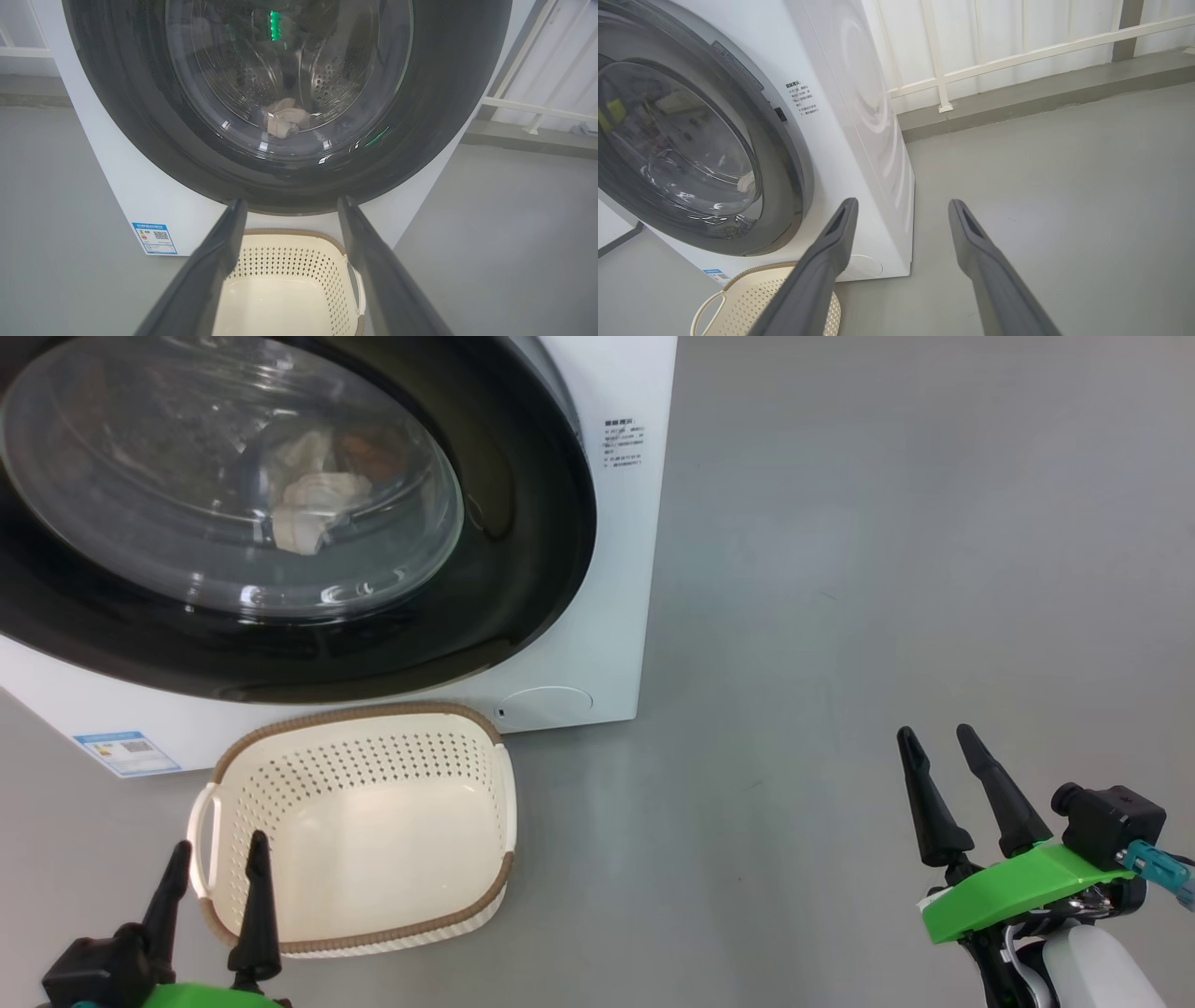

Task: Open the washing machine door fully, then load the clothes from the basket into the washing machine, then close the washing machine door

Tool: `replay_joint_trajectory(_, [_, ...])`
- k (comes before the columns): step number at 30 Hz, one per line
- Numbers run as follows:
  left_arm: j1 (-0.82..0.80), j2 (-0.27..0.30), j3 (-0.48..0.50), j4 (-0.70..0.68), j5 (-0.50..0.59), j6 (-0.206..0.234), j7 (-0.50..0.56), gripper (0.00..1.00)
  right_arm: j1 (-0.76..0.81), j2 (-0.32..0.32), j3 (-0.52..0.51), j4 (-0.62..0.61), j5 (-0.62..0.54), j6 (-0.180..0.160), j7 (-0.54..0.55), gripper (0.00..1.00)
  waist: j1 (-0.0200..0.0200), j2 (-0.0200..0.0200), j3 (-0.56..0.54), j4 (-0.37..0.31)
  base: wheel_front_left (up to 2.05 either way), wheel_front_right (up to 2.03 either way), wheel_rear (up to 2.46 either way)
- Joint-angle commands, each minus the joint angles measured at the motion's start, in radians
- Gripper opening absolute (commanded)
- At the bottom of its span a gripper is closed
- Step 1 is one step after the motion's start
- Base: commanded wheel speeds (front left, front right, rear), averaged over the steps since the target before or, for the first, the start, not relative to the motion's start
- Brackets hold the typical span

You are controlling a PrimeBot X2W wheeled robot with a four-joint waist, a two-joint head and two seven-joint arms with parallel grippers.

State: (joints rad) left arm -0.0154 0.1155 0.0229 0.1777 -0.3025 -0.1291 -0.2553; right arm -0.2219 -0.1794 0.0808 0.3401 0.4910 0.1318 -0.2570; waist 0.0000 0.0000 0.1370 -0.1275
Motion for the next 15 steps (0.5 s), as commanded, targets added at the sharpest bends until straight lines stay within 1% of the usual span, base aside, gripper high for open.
replay_joint_trajectory(1, [-0.006,0.012,0.042,-0.031,0.011,-0.002,-0.006,1.0,0.012,-0.004,0.015,-0.027,-0.012,-0.001,-0.005,1.0,0.0,0.0,0.002,0.001,0.0,0.0,0.0])
replay_joint_trajectory(14, [-0.004,0.005,0.063,-0.036,0.011,-0.002,-0.006,1.0,0.014,-0.002,0.009,-0.033,-0.014,-0.001,-0.005,1.0,0.0,0.0,0.003,0.001,0.0,0.0,0.0])
replay_joint_trajectory(15, [0.0,-0.007,0.027,-0.008,0.007,0.0,0.0,0.0,0.0,0.003,-0.006,-0.002,0.001,0.0,0.0,0.0,0.0,0.0,0.003,0.001,0.0,0.0,0.0])
